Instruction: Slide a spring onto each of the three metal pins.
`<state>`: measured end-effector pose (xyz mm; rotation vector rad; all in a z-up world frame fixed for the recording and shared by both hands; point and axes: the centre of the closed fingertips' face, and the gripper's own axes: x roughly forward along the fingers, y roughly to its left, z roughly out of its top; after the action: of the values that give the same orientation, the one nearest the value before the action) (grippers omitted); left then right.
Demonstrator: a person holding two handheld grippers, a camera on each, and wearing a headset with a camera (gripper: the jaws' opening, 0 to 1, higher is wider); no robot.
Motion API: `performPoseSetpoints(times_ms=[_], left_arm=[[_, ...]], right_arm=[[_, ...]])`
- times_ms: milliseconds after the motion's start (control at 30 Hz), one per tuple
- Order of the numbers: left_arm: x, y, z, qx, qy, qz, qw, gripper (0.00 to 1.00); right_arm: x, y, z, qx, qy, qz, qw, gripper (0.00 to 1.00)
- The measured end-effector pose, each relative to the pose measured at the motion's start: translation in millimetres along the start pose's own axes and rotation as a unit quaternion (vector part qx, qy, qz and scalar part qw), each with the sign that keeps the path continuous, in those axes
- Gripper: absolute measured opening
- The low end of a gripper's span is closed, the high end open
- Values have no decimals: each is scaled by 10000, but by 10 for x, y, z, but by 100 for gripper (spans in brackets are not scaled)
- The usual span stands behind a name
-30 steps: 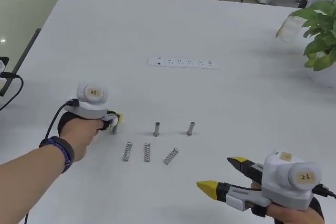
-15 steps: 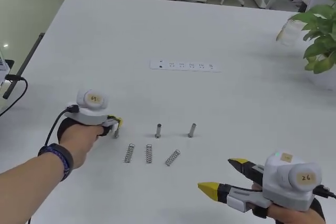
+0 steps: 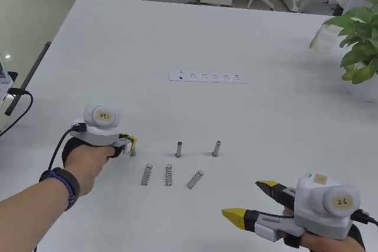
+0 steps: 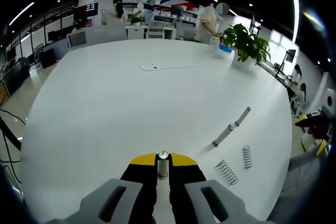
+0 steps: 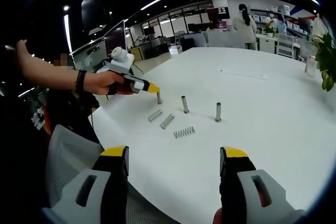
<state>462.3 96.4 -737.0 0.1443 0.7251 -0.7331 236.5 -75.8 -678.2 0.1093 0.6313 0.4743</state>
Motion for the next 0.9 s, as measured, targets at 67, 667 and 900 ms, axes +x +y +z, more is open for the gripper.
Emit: performPoseSetpoints(times_ms=[67, 667, 900], left_arm=[[-2, -5, -3, 58, 15, 3, 10000, 0], [40, -195, 3, 548, 20, -101, 9984, 0], [69, -207, 12, 587, -1, -103, 9982, 0]], right_arm=[[3, 6, -1, -1, -1, 5, 10000, 69], [-4, 11, -29, -10, 17, 6, 10000, 69], [2, 21, -46, -5, 32, 20, 10000, 69]])
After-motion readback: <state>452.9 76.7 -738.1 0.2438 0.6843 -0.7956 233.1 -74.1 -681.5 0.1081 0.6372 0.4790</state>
